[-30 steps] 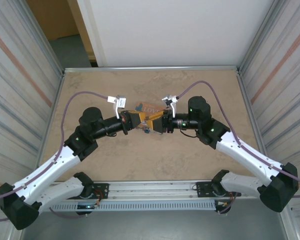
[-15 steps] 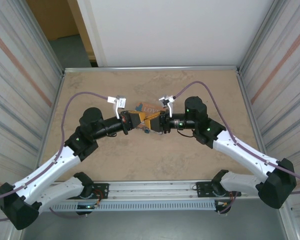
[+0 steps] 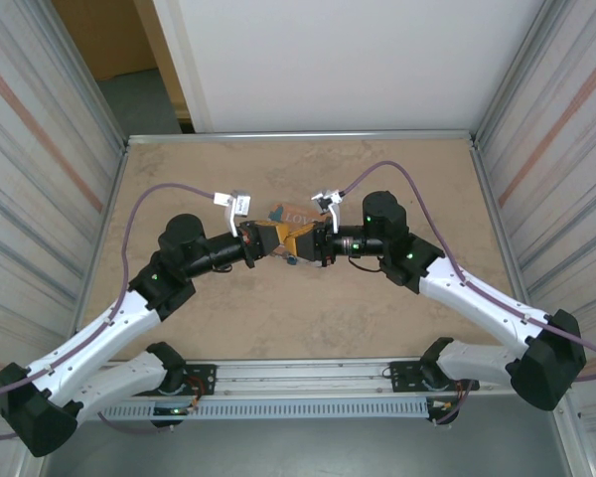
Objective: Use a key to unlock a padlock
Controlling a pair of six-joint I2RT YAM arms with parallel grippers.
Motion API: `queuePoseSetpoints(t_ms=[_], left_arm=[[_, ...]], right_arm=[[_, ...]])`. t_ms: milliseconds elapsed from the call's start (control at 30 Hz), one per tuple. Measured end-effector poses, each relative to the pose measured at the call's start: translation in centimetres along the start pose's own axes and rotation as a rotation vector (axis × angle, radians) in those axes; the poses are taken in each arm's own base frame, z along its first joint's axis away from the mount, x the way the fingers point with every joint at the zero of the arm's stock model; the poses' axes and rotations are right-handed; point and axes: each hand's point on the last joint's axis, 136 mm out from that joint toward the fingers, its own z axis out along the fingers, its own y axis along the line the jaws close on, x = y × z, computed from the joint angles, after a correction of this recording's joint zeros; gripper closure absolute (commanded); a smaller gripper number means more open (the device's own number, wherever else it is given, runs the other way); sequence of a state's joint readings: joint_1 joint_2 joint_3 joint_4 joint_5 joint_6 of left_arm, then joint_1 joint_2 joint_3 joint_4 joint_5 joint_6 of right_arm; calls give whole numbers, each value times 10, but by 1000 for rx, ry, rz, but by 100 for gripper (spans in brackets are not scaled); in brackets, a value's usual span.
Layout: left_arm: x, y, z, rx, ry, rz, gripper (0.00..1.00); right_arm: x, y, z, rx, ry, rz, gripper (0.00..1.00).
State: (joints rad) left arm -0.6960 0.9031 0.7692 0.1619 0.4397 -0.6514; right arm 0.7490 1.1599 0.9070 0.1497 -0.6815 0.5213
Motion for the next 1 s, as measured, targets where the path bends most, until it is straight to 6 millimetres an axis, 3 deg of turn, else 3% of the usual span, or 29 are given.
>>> queuePoseSetpoints(t_ms=[1000], left_arm=[[0, 4, -2, -13, -17, -1, 100]], right_arm=[[2, -2, -1, 10, 6, 11, 88]])
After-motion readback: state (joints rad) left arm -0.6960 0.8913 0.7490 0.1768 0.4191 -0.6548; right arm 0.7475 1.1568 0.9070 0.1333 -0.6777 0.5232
